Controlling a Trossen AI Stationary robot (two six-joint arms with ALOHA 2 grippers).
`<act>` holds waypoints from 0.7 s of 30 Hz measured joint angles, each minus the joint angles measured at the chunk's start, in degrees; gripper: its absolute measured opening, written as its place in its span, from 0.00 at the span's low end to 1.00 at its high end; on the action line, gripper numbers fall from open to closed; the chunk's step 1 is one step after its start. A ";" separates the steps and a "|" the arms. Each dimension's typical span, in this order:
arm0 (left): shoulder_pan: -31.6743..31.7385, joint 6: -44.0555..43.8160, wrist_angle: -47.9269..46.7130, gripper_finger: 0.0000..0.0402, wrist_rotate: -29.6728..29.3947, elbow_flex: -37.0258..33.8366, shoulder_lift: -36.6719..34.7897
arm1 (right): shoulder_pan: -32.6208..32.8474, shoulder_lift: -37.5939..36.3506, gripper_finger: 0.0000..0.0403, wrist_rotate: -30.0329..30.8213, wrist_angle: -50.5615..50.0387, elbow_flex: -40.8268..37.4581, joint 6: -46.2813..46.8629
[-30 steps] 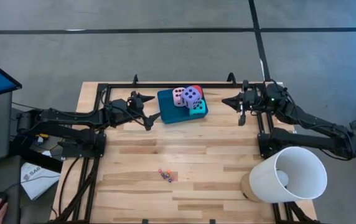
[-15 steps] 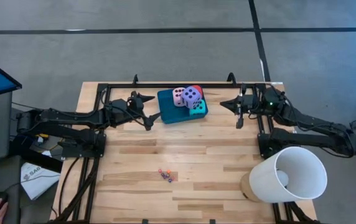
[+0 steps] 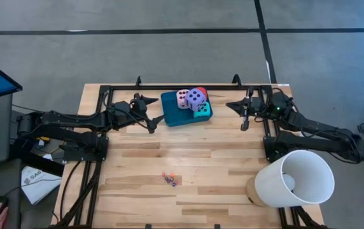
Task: Pick & Place Dice
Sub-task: Put the left small red dice into the blue bin
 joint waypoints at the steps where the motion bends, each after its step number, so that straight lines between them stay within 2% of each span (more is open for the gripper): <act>1: 0.00 0.00 0.00 0.99 0.00 0.00 0.00 | 0.00 -0.21 0.00 0.00 -0.02 0.00 0.00; 21: 0.00 0.00 0.00 0.99 0.11 0.00 0.00 | 0.15 -0.31 0.00 -0.02 -0.15 0.00 1.05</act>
